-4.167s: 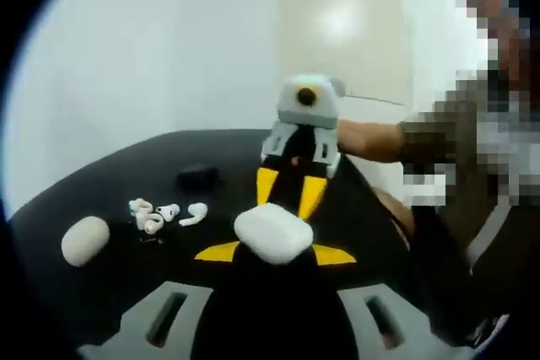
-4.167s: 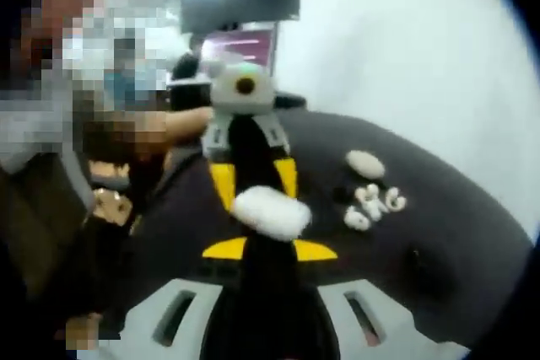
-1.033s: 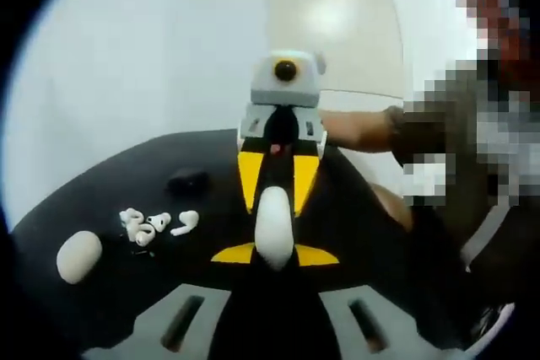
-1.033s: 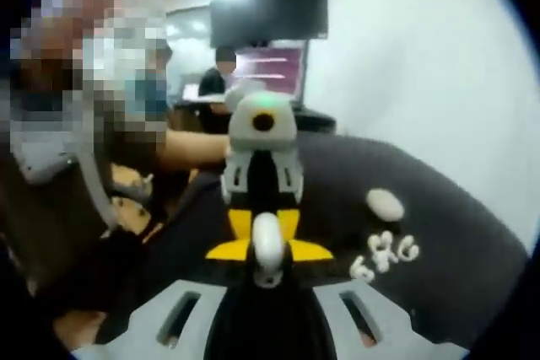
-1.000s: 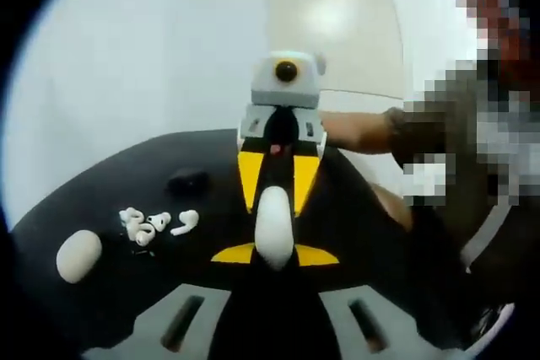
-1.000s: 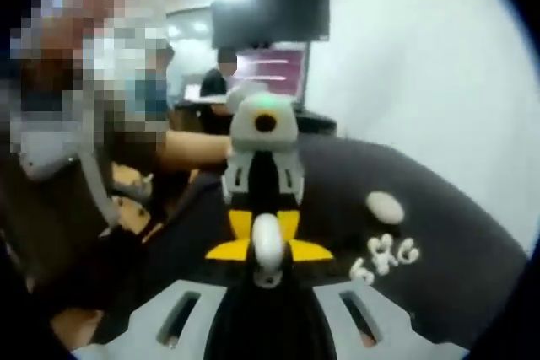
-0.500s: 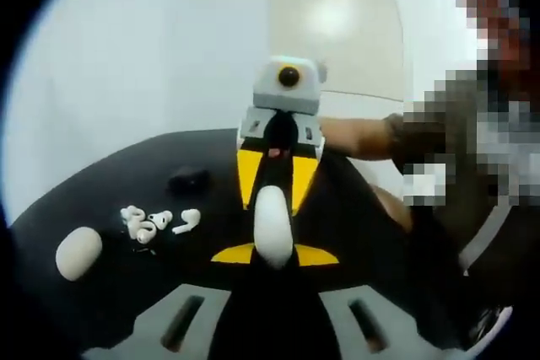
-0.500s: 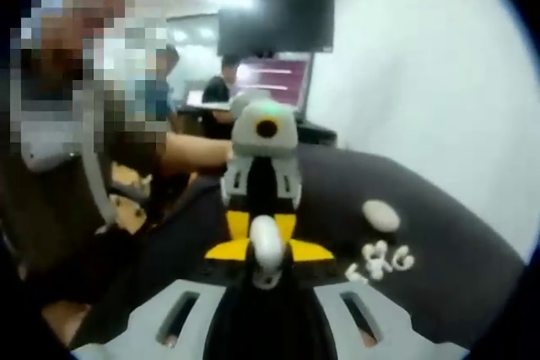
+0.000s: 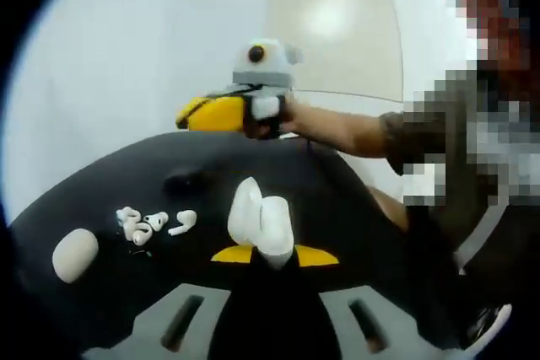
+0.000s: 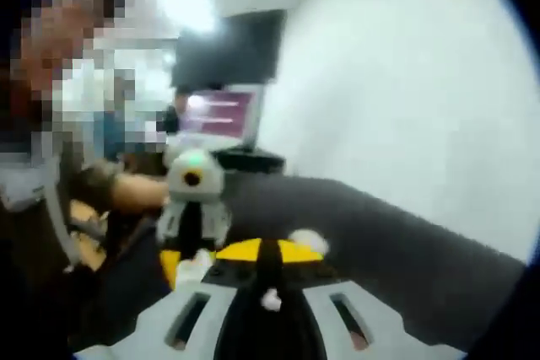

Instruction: Pick up three earphones and place each one into its charging case using tactile feedback, ensure that each earphone is properly inserted and securely positioned inside the case.

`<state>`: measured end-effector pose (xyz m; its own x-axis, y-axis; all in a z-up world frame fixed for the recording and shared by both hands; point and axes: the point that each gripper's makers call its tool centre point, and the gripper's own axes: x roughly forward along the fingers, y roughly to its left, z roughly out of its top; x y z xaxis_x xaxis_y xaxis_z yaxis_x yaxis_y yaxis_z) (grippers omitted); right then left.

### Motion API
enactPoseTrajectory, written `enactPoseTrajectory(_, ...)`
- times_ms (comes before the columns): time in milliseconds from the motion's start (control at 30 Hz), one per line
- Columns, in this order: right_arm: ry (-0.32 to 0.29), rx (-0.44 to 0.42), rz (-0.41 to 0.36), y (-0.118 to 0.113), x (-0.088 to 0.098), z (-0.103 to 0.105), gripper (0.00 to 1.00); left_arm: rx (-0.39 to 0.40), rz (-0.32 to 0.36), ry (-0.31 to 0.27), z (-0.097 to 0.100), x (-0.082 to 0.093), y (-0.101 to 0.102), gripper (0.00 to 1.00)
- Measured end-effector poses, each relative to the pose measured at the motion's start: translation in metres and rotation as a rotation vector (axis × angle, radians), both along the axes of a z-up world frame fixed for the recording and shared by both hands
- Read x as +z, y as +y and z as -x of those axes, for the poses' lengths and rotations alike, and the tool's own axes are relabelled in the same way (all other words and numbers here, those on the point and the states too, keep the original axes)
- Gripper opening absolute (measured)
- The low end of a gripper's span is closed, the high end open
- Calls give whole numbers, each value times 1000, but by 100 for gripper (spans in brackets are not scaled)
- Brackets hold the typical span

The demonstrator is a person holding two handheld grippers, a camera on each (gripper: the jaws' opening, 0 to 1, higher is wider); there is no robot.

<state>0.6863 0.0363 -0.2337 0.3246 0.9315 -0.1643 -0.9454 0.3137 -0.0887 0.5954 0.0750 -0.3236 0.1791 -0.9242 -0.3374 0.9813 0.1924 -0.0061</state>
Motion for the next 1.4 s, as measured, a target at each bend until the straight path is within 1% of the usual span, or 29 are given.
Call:
enactPoseTrajectory(33,86,-48,11,-3,-11,-4,10,0,0,1,0,0,0,13)
enactPoseTrajectory(67,204,-117,23,-6,-24,-8,12,1,1,2,0,0,0,13)
enactPoseTrajectory(100,251,-130,62,-6,-36,-7,14,3,2,2,0,0,0,13)
enactPoseTrajectory(133,276,-154,80,-4,-48,-5,17,3,2,3,0,0,0,13)
enactPoseTrajectory(167,315,-210,110,-5,-62,-4,18,3,3,5,0,0,-1,13)
enactPoseTrajectory(200,295,-216,131,1,-70,3,18,5,1,3,0,0,-1,13)
enactPoseTrajectory(233,308,-232,114,6,-71,6,18,5,0,2,0,0,-1,13)
enactPoseTrajectory(267,351,-268,100,8,-73,7,18,5,0,-2,0,0,-1,13)
enactPoseTrajectory(300,371,-276,108,11,-75,8,18,5,0,-3,1,0,-1,13)
enactPoseTrajectory(333,369,-283,97,13,-74,7,18,6,1,0,1,0,-1,13)
enactPoseTrajectory(367,385,-319,77,15,-74,4,20,6,1,1,1,0,-1,13)
enactPoseTrajectory(400,400,-331,102,17,-80,3,25,6,2,3,1,0,-1,13)
enactPoseTrajectory(467,474,-334,43,27,-83,6,31,8,5,8,1,0,-1,13)
enactPoseTrajectory(500,492,-339,16,30,-82,6,31,8,5,8,1,0,0,13)
enactPoseTrajectory(533,478,-357,15,30,-81,3,29,8,6,9,1,0,0,13)
enactPoseTrajectory(567,437,-374,33,30,-82,0,25,7,6,9,1,0,0,13)
enactPoseTrajectory(600,392,-399,66,28,-84,-4,18,7,6,9,0,0,0,13)
enactPoseTrajectory(633,368,-414,98,26,-88,-6,16,8,7,10,0,0,0,13)
enactPoseTrajectory(767,256,-375,161,32,-88,-2,16,11,14,17,-1,0,0,13)
enactPoseTrajectory(867,247,-361,150,32,-88,-4,16,13,18,28,-1,0,0,13)
enactPoseTrajectory(933,269,-346,128,31,-86,-5,16,13,20,35,-2,0,-1,13)
enactPoseTrajectory(1033,261,-344,94,26,-77,-6,15,11,22,42,-1,-1,-1,13)
enactPoseTrajectory(1133,241,-347,83,18,-69,-5,14,10,21,40,-1,-1,-3,13)
enactPoseTrajectory(1200,206,-345,84,10,-63,-3,13,10,21,40,-1,-1,-3,13)
enactPoseTrajectory(1233,202,-344,84,9,-62,-3,13,10,21,40,0,-1,-3,13)
enactPoseTrajectory(1300,123,-327,84,4,-53,-1,13,11,21,40,-1,-1,-3,13)
enactPoseTrajectory(1333,101,-318,87,2,-51,1,13,11,21,38,-1,-1,-3,13)
enactPoseTrajectory(1367,86,-298,110,1,-52,5,13,11,21,38,-1,-1,-3,13)
enactPoseTrajectory(1400,41,-284,128,0,-50,6,13,12,22,40,-2,-1,-3,13)
